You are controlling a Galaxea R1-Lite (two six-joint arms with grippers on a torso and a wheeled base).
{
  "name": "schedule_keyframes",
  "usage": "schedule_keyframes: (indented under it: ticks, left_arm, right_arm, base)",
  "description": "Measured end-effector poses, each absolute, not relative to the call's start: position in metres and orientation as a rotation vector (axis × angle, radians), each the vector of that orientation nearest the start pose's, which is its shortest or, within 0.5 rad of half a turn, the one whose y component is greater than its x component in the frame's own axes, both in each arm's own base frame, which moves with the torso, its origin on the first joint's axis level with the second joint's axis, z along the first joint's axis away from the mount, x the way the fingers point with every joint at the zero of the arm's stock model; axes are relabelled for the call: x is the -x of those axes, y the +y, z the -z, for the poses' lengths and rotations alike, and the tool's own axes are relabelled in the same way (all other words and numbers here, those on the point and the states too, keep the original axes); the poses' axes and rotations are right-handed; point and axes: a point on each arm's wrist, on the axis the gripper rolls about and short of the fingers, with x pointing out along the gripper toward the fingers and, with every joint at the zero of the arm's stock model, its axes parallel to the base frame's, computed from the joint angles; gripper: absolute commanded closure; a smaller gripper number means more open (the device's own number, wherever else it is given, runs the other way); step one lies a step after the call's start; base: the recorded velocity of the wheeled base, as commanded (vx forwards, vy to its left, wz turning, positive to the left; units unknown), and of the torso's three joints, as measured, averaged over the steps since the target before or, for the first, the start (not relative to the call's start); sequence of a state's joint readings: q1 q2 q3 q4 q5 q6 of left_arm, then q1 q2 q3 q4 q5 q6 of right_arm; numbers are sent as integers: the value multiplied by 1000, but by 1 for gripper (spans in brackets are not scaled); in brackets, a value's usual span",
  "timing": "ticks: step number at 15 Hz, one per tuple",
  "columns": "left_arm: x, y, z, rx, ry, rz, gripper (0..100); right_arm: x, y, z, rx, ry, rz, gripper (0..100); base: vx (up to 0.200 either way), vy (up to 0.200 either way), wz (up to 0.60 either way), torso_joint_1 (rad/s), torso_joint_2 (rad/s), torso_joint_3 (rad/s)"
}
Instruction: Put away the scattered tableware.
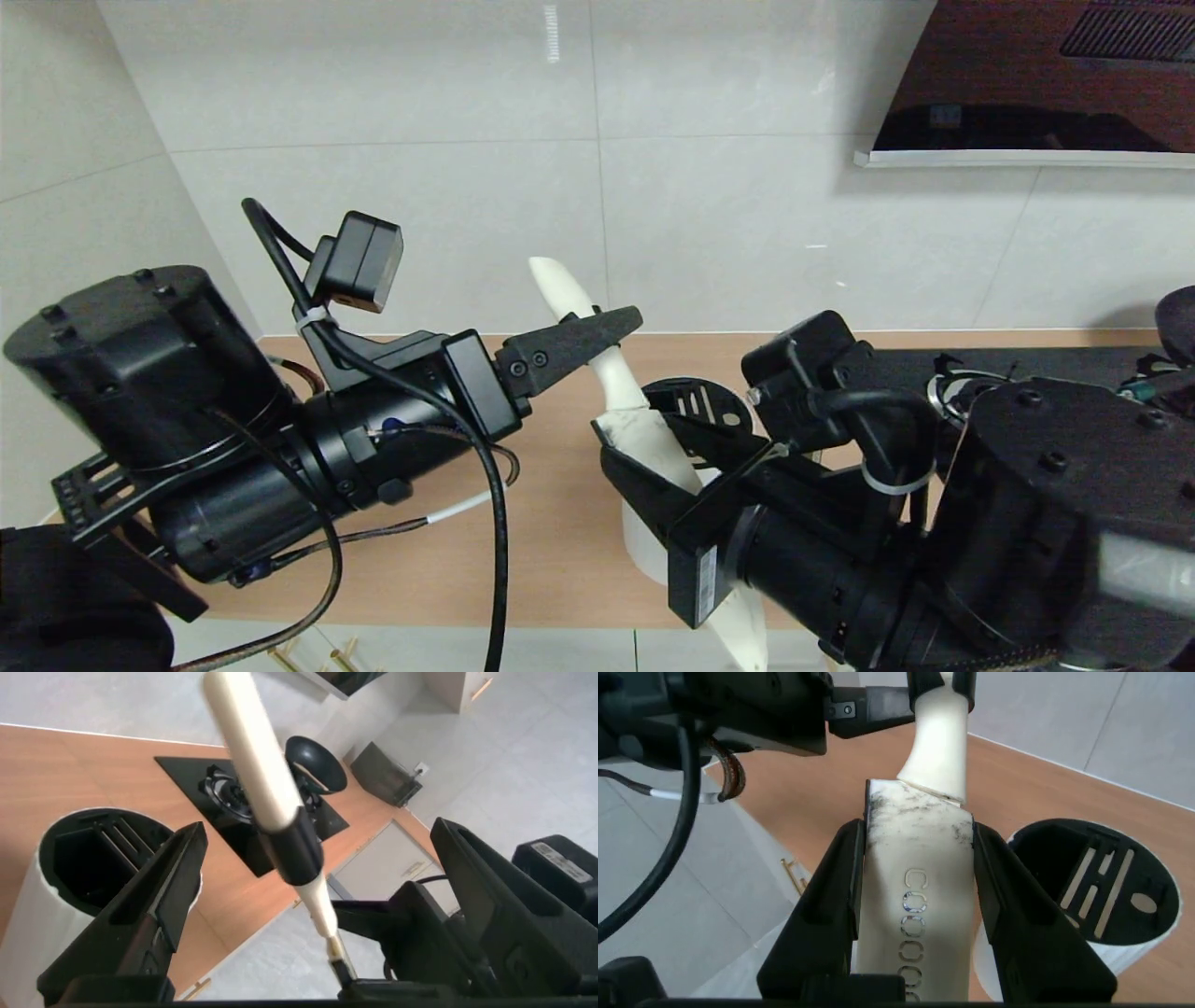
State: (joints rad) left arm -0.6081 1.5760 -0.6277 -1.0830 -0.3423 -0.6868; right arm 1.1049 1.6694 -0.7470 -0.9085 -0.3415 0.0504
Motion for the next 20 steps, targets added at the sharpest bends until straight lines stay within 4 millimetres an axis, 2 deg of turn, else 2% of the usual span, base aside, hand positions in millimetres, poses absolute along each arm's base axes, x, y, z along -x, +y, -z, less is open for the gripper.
schedule_keyframes:
  ticks: [9, 10, 20]
  left_arm:
    - [-215, -159, -214, 652, 195, 944, 0]
    - [-215, -159, -214, 652, 193, 945, 100]
    - [-215, -160, -209, 602, 184, 947, 100]
  right_arm:
    - [-130, 265, -198, -25, 46, -797, 100]
    - [-130, 265, -198, -24, 46, -798, 100]
    - [-130, 265, -196, -19, 52, -796, 100]
  base:
    - [0, 0, 0, 0, 0, 0]
    - [0, 0, 0, 0, 0, 0]
    - [0, 0, 0, 0, 0, 0]
